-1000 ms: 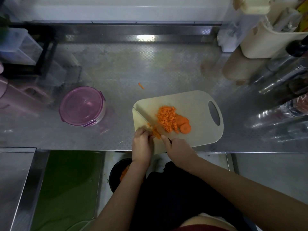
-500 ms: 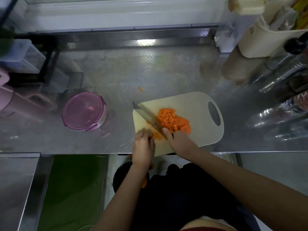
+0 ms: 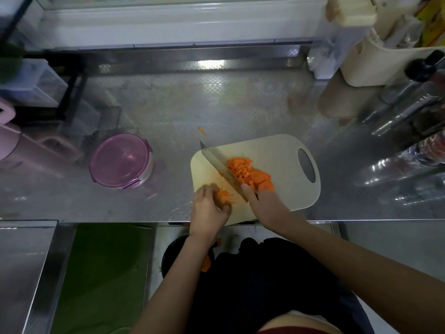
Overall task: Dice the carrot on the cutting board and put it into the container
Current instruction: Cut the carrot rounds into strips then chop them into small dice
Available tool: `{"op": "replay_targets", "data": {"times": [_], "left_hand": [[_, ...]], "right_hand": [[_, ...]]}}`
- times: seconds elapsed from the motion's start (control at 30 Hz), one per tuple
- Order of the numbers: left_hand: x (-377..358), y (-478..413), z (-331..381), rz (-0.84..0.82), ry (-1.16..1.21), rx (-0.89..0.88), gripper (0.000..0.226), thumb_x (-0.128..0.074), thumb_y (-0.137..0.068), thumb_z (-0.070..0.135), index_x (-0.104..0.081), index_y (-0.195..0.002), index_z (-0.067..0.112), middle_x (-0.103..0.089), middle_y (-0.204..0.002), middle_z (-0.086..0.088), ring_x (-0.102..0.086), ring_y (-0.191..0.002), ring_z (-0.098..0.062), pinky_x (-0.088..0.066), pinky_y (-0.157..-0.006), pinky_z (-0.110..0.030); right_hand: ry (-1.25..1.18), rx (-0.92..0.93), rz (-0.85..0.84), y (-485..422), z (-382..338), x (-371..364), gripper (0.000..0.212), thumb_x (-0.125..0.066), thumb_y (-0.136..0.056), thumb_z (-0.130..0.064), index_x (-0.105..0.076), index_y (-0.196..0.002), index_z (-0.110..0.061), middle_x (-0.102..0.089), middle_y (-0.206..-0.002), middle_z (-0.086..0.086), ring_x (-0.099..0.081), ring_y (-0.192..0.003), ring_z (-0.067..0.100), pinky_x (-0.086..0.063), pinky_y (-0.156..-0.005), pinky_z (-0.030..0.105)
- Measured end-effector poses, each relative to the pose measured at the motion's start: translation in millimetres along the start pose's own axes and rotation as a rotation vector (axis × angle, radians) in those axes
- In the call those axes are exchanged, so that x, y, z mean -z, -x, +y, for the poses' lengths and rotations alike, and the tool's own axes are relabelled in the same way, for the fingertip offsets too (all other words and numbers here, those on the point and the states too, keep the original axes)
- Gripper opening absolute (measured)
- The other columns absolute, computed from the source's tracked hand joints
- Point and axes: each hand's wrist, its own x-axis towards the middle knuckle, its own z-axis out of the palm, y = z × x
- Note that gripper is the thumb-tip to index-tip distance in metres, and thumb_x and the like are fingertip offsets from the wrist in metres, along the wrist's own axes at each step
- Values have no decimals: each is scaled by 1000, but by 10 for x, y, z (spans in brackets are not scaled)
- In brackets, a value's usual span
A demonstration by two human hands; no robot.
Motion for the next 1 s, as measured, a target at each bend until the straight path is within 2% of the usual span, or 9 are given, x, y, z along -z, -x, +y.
{"op": "replay_targets", "data": {"times": [0.07, 0.13, 0.3, 0.4, 0.57, 0.7, 0.83, 0.93, 1.0], "left_hand": [[2, -24, 16, -6, -29, -15, 45, -67, -77, 24, -50, -117, 11, -48, -113, -5, -42, -111, -21, -37, -95, -29], [2, -52, 19, -3, -65, -40, 40, -64, -81, 24, -51, -116, 10, -50, -113, -6, -45, -110, -22, -39, -95, -31], [-12, -76, 15, 28, -118, -85, 26, -60, -86, 19, -53, -109, 8, -51, -110, -8, -49, -103, -24, -45, -88, -36], [-21, -75, -5, 45, -119, -86, 26, -59, -88, 18, -55, -110, 8, -53, -111, -8, -51, -104, -25, -47, -87, -39], [-50, -57, 12, 69, -71, -43, 19, -60, -87, 17, -58, -104, 8, -56, -107, -6, -55, -97, -23, -49, -85, -39], [-70, -31, 31, 105, -37, -25, 12, -61, -85, 13, -59, -95, 6, -57, -101, -8, -56, -90, -24, -47, -78, -35], [-73, -20, 43, 116, -26, -20, 11, -61, -85, 9, -60, -95, 4, -58, -100, -10, -56, -88, -26, -45, -76, -33], [-70, -21, 46, 108, -16, -22, 11, -60, -85, 8, -60, -95, 4, -58, -99, -10, -57, -88, -26, -46, -76, -34], [-68, -32, 40, 102, -16, -20, 10, -59, -85, 7, -59, -94, 3, -58, -98, -11, -57, -87, -28, -46, -75, -35]], "right_hand": [[35, -36, -46, 5, 14, -5, 58, -32, -98, -46, -60, -80, 2, -60, -74, 16, -57, -76, 29, -38, -68, 30], [44, -52, -61, 12, 13, -12, 58, -31, -98, -47, -56, -69, -3, -51, -62, 5, -51, -69, 23, -32, -65, 28], [47, -63, -53, 33, 29, 14, 61, -30, -98, -48, -60, -74, 0, -53, -65, 6, -48, -66, 20, -33, -67, 27], [56, -71, -63, 42, 65, 25, 59, -28, -99, -48, -51, -59, -10, -48, -60, 2, -46, -62, 17, -33, -67, 27], [-49, -54, -50, 89, 52, 1, 54, -28, -100, -44, -43, -55, -18, -45, -57, -2, -43, -58, 11, -32, -57, 27], [-59, -50, -69, 126, 25, -71, 53, -27, -101, -42, -37, -54, -20, -39, -57, -3, -40, -60, 15, -29, -69, 25], [-25, -72, -94, 116, 61, -156, 52, -26, -101, -41, -40, -57, -18, -41, -60, -2, -44, -74, 22, -28, -72, 25], [-31, -100, -112, 135, 89, -200, 53, -26, -99, -46, -50, -71, -7, -47, -65, 4, -46, -75, 22, -32, -70, 26], [-13, -95, -119, 135, 92, -253, 60, -26, -97, -50, -59, -86, -1, -56, -76, 15, -52, -75, 27, -34, -68, 27]]}}
